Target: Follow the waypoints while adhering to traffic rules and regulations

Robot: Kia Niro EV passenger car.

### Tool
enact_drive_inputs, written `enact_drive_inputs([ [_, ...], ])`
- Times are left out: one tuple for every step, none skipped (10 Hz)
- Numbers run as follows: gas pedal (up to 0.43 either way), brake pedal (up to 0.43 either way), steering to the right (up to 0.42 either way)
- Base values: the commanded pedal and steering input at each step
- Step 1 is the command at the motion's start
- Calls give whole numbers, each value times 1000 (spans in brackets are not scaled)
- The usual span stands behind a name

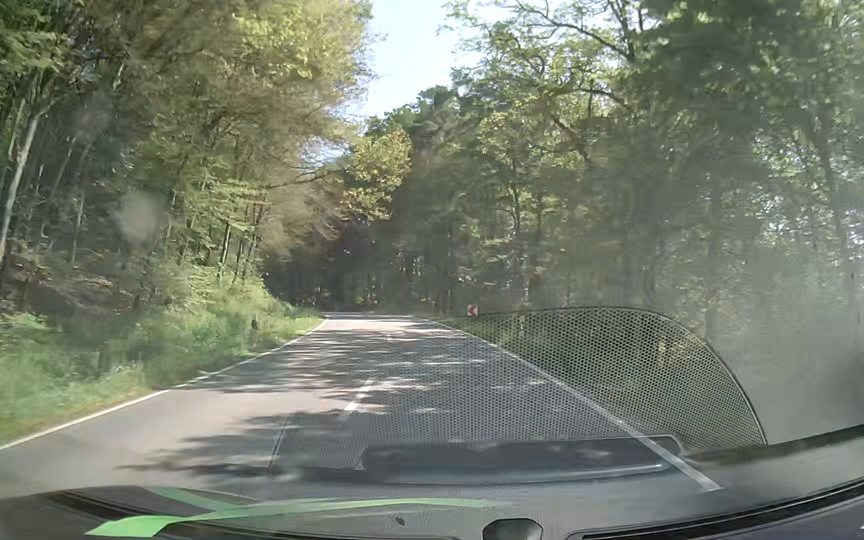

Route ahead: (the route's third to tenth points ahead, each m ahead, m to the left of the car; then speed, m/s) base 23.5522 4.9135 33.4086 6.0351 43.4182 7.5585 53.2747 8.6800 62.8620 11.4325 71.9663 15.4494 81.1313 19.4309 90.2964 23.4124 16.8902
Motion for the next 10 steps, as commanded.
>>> enact_drive_inputs([
  [240,0,-28],
  [240,0,-28],
  [228,0,-28],
  [220,0,-28],
  [220,0,-28],
  [220,0,-28],
  [220,0,-28],
  [220,0,-29],
  [240,0,-30],
  [240,0,-31],
])
